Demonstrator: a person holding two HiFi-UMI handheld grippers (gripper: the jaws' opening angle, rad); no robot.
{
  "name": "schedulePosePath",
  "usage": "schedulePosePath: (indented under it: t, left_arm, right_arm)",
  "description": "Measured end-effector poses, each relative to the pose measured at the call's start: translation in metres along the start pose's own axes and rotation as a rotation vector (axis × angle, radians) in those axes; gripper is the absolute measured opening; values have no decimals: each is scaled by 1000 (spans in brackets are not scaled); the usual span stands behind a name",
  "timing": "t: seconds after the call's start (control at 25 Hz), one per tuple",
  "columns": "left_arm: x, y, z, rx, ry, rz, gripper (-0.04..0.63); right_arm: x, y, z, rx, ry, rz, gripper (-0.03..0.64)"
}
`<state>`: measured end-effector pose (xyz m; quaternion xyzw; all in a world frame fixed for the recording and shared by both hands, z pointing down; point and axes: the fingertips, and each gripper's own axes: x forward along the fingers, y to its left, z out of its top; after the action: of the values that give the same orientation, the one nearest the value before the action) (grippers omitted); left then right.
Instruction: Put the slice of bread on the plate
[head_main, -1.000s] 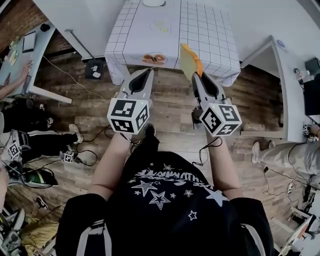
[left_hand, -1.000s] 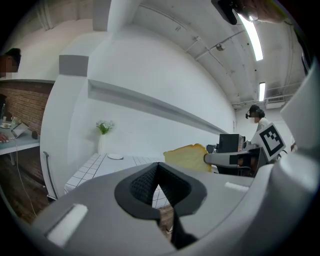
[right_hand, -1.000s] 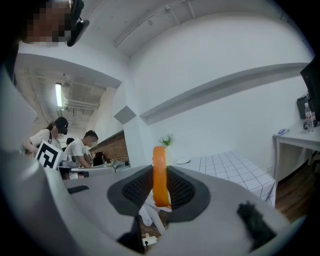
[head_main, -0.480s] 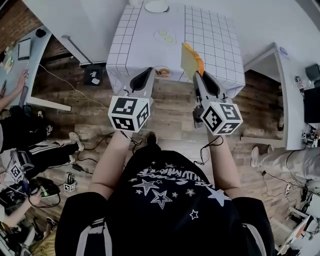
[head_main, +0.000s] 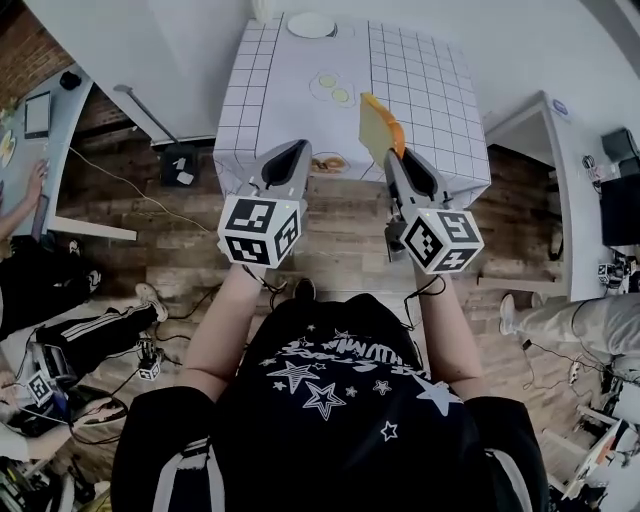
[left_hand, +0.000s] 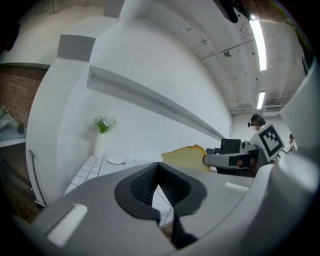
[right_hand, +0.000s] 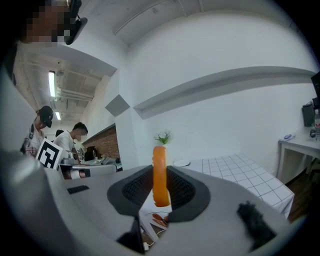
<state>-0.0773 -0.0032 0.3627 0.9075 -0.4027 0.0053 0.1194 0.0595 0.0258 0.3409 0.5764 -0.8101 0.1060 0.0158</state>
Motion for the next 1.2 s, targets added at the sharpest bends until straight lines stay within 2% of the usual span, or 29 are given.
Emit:
schedulePosePath:
  t: [0.16, 0.36, 0.72, 1.2]
  left_arm:
    - [4, -1, -2, -4, 0, -11, 9]
    - [10, 2, -4, -7, 6, 10, 9]
    - [44, 17, 0, 5, 9, 101, 9]
    - [122, 32, 8, 9, 35, 203, 9]
  right_arm:
    - [-3, -5, -3, -1, 12, -14, 87]
    - [5, -15, -3, 1, 10, -2, 87]
    - [49, -44, 2, 9, 14, 92, 87]
    - [121, -113, 10, 52, 48, 195, 86]
